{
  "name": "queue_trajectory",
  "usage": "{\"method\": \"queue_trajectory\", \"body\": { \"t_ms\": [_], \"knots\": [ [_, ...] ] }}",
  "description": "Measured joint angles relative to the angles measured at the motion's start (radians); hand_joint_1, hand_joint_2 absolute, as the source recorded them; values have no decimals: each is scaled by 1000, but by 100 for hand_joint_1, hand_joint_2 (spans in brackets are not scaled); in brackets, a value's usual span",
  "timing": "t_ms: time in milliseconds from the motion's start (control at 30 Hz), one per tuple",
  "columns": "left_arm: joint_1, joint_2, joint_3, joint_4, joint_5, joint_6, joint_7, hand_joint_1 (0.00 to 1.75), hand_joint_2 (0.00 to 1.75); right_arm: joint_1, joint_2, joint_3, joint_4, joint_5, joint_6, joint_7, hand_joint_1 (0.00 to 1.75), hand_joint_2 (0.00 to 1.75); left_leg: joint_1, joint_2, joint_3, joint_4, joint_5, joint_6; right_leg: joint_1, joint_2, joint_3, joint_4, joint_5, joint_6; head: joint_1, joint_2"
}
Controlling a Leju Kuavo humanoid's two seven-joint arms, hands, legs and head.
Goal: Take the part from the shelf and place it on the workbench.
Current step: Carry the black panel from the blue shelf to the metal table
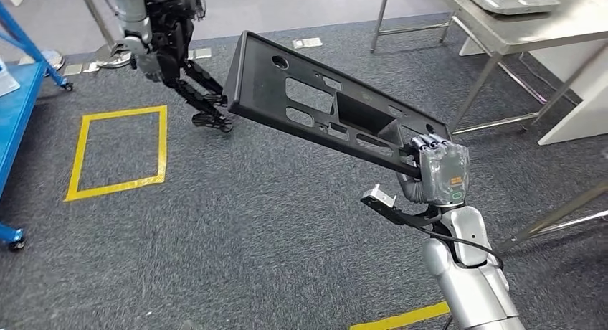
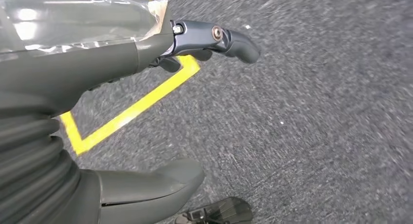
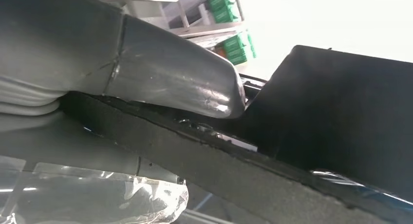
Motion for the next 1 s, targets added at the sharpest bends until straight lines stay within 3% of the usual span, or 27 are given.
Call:
{"method": "queue_trajectory", "body": {
  "t_ms": [33,67,100,167,200,267,300,333,367,433,467,500,567,600,667,700,733,800,833,900,967,1000],
  "knots": [
    [0,-1,0,0,0,0,0,0,175,-1,-1,0,0,0,0,1,175,0,0,10,4,-2,-2,-5,2,11,-1,-4,4,-6,0,0],
    [-1,-1,0,0,0,0,0,0,175,0,-2,0,-1,-1,0,1,175,0,1,18,7,-2,-4,-10,-7,23,1,-10,8,-13,0,0],
    [-2,-2,0,0,0,0,-1,0,175,0,-3,0,-3,0,0,1,175,0,4,8,8,4,-13,-15,-14,34,6,-18,13,-20,-2,0],
    [-1,-1,0,-1,0,1,-1,0,175,-1,-1,0,-6,-1,1,2,175,0,11,-45,-14,69,-58,-25,-30,55,18,-30,22,-34,-8,0],
    [0,0,0,-1,0,1,-1,0,175,-1,1,0,-6,-1,1,2,175,0,14,-76,-39,126,-91,-30,-29,66,19,-31,24,-38,-12,0],
    [4,0,1,0,0,1,-1,0,175,0,4,0,-6,0,2,3,175,0,19,-101,-90,234,-136,-39,-29,92,18,-30,25,-40,-17,0],
    [5,0,1,0,0,1,-1,0,175,1,4,1,-6,0,2,3,175,0,22,-103,-100,250,-133,-42,-30,106,18,-29,25,-40,-19,0],
    [6,1,1,0,0,1,-1,0,175,2,5,1,-6,0,2,3,175,0,26,-104,-92,229,-109,-46,-31,120,19,-27,24,-39,-19,0],
    [5,2,1,0,0,1,-1,0,175,3,5,1,-6,0,2,3,175,0,32,-110,-67,174,-71,-50,-32,135,19,-24,23,-37,-20,0],
    [5,3,2,1,0,0,-1,0,175,2,6,2,-7,0,2,3,175,0,46,-158,-13,55,-19,-59,-33,160,12,-11,19,-26,-21,0],
    [5,3,2,1,0,0,-1,0,175,1,6,2,-8,0,2,3,175,0,48,-179,2,21,-9,-60,-32,172,6,-6,18,-17,-21,0],
    [6,2,2,2,0,0,-1,0,175,1,6,2,-8,-1,2,3,175,0,46,-193,5,10,-10,-58,-30,183,-2,-5,20,-7,-19,0],
    [5,3,3,2,2,-1,-1,0,175,3,6,2,-10,1,3,5,175,0,37,-172,4,3,-4,-42,-30,204,-14,-9,28,11,-17,0],
    [4,3,3,2,2,-1,-2,0,175,5,6,1,-12,2,3,8,175,0,35,-160,7,-3,1,-31,-31,197,-20,-6,27,16,-17,0],
    [2,2,3,1,3,-2,-5,0,175,7,5,1,-15,4,3,12,175,0,33,-134,12,-18,10,-14,-31,145,-53,51,1,16,-9,0],
    [3,2,4,1,3,-3,-7,0,175,8,5,1,-16,5,3,13,175,0,30,-121,12,-20,12,-9,-30,113,-83,111,-23,13,-4,0],
    [3,2,4,1,4,-6,-8,0,175,9,5,1,-17,5,3,13,175,0,28,-107,12,-21,12,-7,-29,95,-118,182,-49,12,2,0],
    [4,3,5,1,6,-12,-8,0,175,14,3,1,-18,5,4,13,175,0,22,-77,12,-21,11,-5,-29,84,-163,275,-74,16,5,0],
    [4,3,6,1,6,-14,-8,0,175,17,2,1,-18,5,5,14,175,0,21,-64,12,-21,10,-5,-30,81,-156,266,-67,21,6,0],
    [1,3,9,1,6,-14,-9,0,175,19,-1,0,-19,4,5,14,175,0,19,-40,14,-21,9,-7,-28,52,-84,138,-23,31,9,0],
    [-1,3,12,1,6,-14,-10,0,175,18,-3,0,-21,2,4,14,175,0,13,-20,18,-20,4,-14,-16,5,-13,13,11,23,11,0],
    [-1,3,13,1,6,-14,-10,0,175,18,-3,0,-22,2,4,13,175,0,10,-10,20,-21,2,-19,-11,-8,3,-14,17,15,11,0]
  ]
}}
